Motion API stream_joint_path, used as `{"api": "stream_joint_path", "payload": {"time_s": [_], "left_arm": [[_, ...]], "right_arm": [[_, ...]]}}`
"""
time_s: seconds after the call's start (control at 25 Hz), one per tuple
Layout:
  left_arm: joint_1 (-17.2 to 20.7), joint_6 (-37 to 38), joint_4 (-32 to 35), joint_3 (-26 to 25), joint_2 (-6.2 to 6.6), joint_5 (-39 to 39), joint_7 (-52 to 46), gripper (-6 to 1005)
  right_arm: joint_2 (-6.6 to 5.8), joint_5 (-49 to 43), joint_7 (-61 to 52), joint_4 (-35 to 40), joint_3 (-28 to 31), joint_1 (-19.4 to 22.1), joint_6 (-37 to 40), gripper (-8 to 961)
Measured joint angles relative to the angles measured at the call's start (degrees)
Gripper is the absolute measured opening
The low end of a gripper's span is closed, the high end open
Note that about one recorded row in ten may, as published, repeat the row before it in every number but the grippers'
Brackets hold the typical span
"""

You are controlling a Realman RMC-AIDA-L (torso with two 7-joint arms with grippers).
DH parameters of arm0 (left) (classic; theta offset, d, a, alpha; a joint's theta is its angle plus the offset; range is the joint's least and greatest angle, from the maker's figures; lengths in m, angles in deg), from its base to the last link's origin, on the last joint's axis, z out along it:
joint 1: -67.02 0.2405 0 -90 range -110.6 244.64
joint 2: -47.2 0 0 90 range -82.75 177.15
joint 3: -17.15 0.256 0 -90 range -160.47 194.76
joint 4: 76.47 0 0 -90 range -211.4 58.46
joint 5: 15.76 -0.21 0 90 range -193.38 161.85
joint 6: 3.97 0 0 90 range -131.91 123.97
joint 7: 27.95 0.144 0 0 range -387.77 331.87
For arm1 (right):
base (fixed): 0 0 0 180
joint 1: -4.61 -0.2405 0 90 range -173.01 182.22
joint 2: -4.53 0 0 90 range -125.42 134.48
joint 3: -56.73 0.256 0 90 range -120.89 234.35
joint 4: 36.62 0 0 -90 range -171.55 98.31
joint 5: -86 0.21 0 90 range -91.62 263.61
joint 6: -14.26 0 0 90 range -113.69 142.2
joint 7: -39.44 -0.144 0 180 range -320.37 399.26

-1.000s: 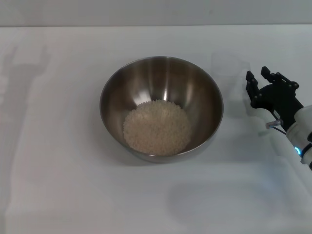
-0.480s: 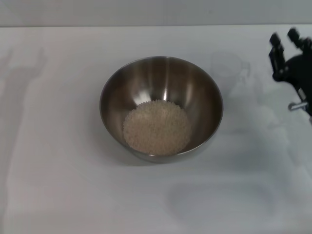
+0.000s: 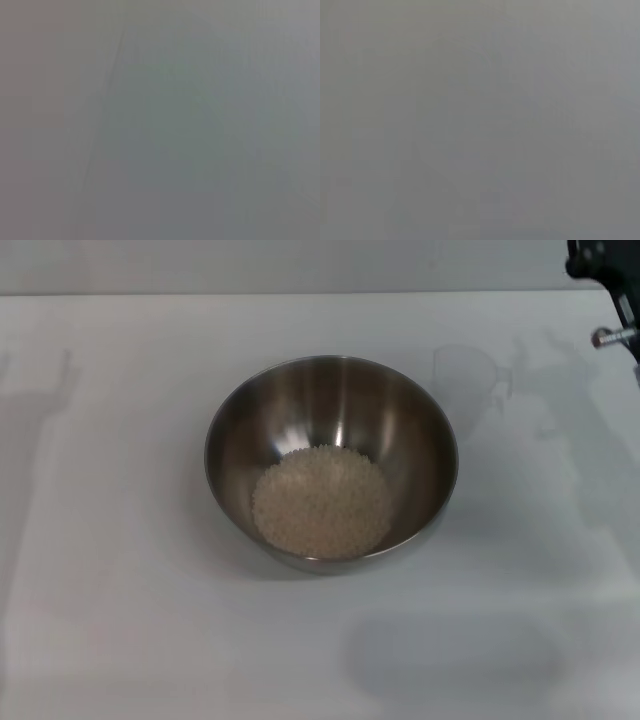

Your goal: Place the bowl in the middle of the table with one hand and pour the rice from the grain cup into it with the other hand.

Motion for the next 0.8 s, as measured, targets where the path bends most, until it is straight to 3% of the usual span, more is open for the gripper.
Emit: {"api": "stream_joint_path", "payload": {"time_s": [0.2, 0.56, 0.8], "left_arm": [[0.05, 0.02, 1.08, -0.14, -0.01, 0.05, 1.21, 811], [-0.07, -0.21, 1.64, -0.27, -0.09, 0.16, 1.71, 811], [-0.27, -0.15, 1.64, -0.29, -0.09, 0.18, 1.65, 811]], "right_arm": [[-0.06, -0.10, 0.12, 1.47, 0.09, -3.93, -1.30, 353], [-0.12, 0.00, -0.06, 2.62, 0.69, -5.41, -3.01, 353], [-0.22, 0.00, -0.15, 2.78, 1.82, -5.45, -3.23, 425]]}}
